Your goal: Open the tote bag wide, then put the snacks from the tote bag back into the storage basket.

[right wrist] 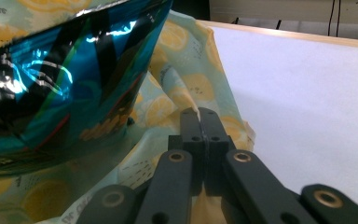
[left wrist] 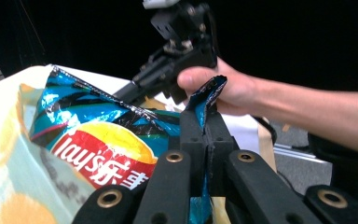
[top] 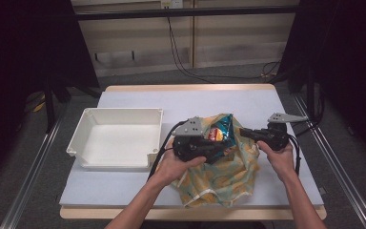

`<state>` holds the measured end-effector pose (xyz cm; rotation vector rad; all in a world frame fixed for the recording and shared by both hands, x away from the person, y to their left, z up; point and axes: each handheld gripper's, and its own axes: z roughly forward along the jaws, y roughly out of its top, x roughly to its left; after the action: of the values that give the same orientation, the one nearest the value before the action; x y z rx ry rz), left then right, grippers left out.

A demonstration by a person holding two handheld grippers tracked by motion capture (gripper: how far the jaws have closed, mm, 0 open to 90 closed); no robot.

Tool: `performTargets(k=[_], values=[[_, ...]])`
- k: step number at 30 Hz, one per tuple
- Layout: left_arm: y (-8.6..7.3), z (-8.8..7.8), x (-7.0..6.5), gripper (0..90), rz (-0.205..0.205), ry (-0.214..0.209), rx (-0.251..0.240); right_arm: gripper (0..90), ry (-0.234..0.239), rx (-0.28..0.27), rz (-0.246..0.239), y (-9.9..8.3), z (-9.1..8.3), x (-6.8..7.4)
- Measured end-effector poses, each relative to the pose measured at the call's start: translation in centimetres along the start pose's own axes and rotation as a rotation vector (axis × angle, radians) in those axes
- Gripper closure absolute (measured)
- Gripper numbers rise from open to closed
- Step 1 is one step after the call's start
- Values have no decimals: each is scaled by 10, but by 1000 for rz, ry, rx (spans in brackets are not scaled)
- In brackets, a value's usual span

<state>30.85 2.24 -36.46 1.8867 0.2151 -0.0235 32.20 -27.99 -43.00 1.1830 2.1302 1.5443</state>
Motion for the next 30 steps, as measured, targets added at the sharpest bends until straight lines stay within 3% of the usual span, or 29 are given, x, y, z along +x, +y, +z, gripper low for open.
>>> performTargets(k=[8,19,30], values=[[19,-1,1,892,5,-5,-38,900,-8,-10,-1,4,-4,2],[47,5,2,893,36,-10,-52,900,-18,-13,-2,8,-4,-1],[76,1,10,893,4,2,-113,900,-24,-26,-14,16,-5,-1]])
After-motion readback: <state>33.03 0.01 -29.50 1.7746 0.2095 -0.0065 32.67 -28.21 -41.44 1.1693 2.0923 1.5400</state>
